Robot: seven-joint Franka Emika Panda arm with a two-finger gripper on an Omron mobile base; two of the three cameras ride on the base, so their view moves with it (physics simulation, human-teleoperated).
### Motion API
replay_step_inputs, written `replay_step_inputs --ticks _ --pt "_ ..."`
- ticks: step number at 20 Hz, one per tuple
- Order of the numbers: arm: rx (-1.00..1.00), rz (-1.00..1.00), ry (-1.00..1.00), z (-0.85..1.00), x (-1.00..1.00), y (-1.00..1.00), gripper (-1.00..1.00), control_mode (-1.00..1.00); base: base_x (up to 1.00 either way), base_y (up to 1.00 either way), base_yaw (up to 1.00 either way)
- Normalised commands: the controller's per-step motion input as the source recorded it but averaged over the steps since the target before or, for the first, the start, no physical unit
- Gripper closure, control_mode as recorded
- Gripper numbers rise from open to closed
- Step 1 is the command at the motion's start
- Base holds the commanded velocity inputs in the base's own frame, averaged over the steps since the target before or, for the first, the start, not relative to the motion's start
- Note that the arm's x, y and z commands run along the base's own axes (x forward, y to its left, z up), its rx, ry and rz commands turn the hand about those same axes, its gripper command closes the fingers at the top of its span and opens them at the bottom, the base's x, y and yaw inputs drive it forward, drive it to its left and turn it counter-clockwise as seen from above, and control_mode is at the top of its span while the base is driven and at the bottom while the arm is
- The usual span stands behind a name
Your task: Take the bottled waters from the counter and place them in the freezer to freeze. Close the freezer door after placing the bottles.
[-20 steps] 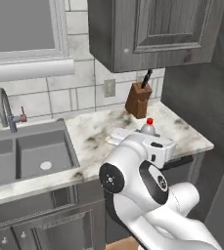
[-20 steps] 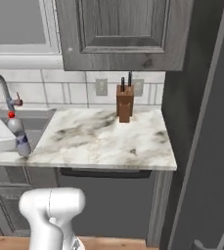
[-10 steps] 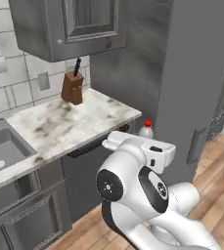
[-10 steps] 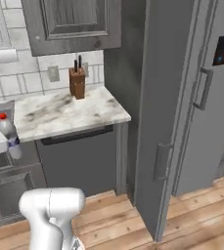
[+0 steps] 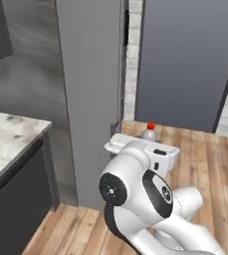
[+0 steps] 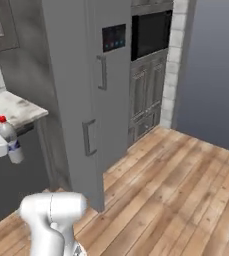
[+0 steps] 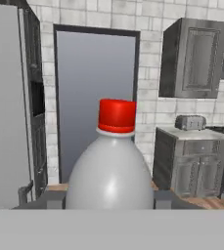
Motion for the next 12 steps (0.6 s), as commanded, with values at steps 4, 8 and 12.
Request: replay_step_inputs --ticks 4,8,12 --pt "0.0 0.0 0.0 0.0 0.0 0.0 1.0 1.0 -0.16 -0.63 -0.78" --pt "0.0 0.0 0.0 0.0 0.0 0.0 1.0 1.0 -0.02 -0.97 -0.69" --pt "0.0 0.0 0.0 0.0 0.0 0.0 1.0 1.0 0.7 -0.96 -0.3"
